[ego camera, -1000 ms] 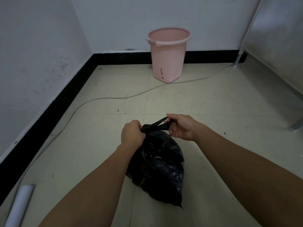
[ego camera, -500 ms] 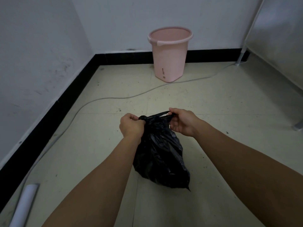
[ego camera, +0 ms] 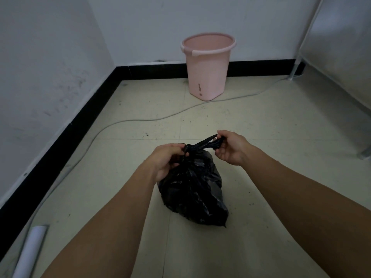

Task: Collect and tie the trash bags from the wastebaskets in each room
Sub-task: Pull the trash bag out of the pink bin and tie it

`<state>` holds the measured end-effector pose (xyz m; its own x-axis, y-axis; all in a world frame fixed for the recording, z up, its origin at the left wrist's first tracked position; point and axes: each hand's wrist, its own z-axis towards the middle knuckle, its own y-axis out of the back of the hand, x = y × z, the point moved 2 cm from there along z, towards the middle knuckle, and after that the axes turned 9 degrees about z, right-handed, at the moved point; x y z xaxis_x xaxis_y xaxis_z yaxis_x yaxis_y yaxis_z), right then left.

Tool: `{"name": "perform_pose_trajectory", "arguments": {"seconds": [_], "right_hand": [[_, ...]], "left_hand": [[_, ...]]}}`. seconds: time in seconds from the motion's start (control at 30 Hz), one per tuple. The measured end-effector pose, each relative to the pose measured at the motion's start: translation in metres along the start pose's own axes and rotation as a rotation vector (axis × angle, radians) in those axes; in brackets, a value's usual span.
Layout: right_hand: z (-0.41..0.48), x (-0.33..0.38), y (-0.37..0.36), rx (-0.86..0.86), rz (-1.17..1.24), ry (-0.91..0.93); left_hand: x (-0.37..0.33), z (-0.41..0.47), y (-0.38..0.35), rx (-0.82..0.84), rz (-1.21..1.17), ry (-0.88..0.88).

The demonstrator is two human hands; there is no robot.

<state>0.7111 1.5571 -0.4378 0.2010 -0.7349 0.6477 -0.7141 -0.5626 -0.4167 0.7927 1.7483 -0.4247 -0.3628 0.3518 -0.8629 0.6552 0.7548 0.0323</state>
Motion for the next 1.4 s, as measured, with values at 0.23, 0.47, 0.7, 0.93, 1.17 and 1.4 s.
{"name": "perform_pose_trajectory", "arguments": {"seconds": [0.23, 0.47, 0.7, 0.93, 1.17, 1.4], "right_hand": [[-0.001, 0.002, -0.004, -0.007, -0.010, 0.000], [0.002, 0.006, 0.001, -0.156, -0.008, 0.068], [0.008, 0.004, -0.007, -0.149, -0.109, 0.184], [-0.035, -0.020, -0.010, -0.057, -0.400, 0.248], [-0.130, -0.025, -0.038, 0.003, -1.095, 0.212], [-0.235, 0.056, -0.127, 0.117, -1.561, 0.233]], "left_hand": [[0.001, -0.001, 0.006, -0.100, 0.221, 0.017], [0.025, -0.003, 0.033, -0.190, 0.026, 0.100], [0.037, 0.012, 0.045, -0.372, 0.034, 0.136], [0.089, -0.005, 0.057, -0.651, 0.218, 0.313], [0.059, -0.127, 0.056, -0.457, 0.548, 0.525], [-0.070, -0.269, 0.076, -0.368, 0.480, 0.550]]}}
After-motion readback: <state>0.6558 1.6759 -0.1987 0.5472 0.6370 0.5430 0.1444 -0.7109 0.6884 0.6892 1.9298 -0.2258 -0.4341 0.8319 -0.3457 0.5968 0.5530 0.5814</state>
